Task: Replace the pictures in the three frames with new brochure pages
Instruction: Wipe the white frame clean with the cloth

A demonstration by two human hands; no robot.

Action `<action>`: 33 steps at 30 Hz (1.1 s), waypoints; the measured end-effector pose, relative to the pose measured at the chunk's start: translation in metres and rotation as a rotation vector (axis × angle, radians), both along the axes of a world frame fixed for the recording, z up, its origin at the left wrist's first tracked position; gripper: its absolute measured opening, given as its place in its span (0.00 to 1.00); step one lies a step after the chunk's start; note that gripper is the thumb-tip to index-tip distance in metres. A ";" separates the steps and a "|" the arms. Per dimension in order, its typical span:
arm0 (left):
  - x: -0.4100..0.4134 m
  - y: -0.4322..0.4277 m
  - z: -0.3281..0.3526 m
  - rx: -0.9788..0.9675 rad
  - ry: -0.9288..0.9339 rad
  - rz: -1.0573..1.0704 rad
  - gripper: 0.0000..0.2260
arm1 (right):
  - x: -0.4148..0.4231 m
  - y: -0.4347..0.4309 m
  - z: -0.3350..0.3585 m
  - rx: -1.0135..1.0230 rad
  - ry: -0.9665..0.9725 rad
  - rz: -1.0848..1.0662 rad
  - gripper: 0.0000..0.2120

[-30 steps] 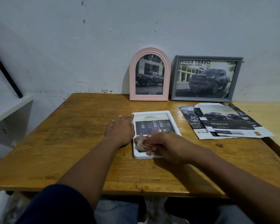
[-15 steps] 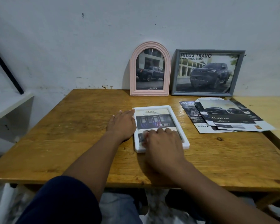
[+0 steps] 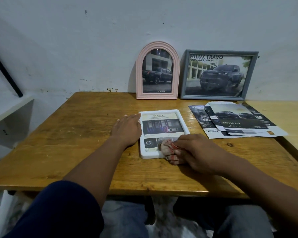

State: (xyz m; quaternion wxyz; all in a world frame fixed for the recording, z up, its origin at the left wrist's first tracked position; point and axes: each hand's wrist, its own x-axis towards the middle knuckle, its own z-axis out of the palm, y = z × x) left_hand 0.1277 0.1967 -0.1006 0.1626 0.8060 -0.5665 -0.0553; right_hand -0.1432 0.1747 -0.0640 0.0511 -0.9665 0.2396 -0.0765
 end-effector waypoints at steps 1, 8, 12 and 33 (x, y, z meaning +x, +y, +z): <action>0.000 0.000 0.000 -0.002 0.004 0.002 0.23 | -0.009 -0.002 -0.003 -0.038 -0.001 -0.027 0.17; -0.002 0.002 0.003 0.018 -0.006 0.004 0.23 | -0.023 0.002 -0.022 0.043 -0.341 -0.149 0.12; -0.001 -0.001 0.003 0.031 -0.001 0.001 0.23 | -0.014 -0.011 -0.012 0.227 -0.459 -0.215 0.11; 0.001 -0.001 -0.003 0.027 -0.004 -0.009 0.24 | 0.016 0.001 -0.023 -0.008 0.104 -0.106 0.31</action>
